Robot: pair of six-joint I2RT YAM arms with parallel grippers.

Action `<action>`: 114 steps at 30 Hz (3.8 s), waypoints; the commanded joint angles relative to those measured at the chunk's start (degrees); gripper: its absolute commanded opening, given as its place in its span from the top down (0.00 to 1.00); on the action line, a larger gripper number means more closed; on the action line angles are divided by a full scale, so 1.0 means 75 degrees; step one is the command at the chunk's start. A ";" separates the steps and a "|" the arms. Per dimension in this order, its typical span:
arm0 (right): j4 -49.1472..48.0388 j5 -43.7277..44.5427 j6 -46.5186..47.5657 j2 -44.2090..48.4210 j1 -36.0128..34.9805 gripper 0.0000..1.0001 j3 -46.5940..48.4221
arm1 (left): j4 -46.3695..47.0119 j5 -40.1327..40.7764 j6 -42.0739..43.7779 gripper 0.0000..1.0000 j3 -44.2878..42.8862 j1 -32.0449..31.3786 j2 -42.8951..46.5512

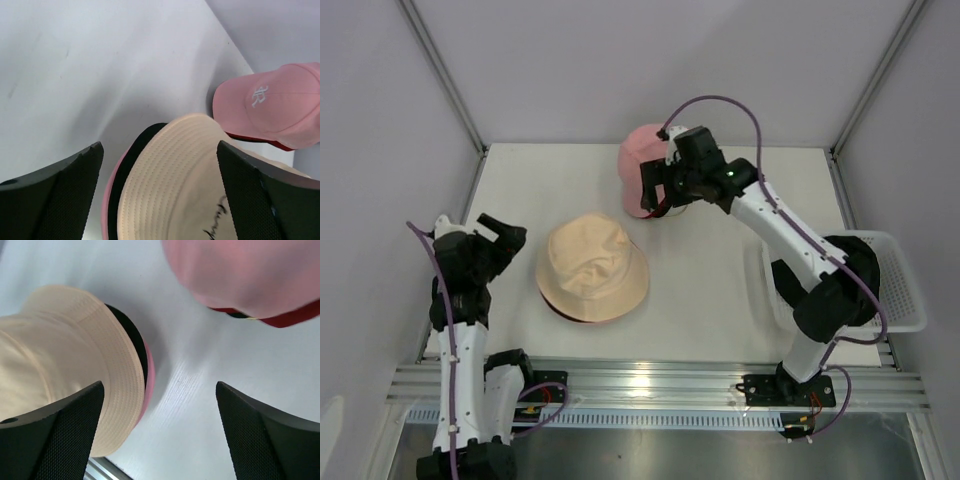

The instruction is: Stack the hats

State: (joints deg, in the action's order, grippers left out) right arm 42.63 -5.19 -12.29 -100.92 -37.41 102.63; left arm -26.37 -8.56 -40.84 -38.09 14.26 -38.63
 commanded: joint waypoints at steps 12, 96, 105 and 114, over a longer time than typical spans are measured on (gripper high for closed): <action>0.0269 0.1539 -0.0914 0.5836 0.6635 0.01 -0.3977 | -0.1793 -0.0160 0.2550 0.01 -0.3113 -0.0834 -0.0649; -0.0716 -0.2367 0.1568 0.0497 -0.2031 1.00 0.3753 | -0.2660 0.2700 0.1778 0.01 -0.3196 -0.2312 0.0721; -0.0422 -0.2835 0.1358 -0.0172 -0.2313 1.00 0.4095 | -0.2893 0.3180 0.1438 0.01 -0.2996 -0.2136 0.0956; -0.0680 -0.3350 0.0960 0.0108 -0.2454 1.00 0.1904 | -0.3001 0.2326 0.1449 0.00 -0.3056 -0.1340 0.0862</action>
State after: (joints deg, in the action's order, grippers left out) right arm 39.72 -27.18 -3.22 -101.69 -55.44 119.74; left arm -49.56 11.77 -29.10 -60.71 2.59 -31.83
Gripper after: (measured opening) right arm 0.009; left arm 0.994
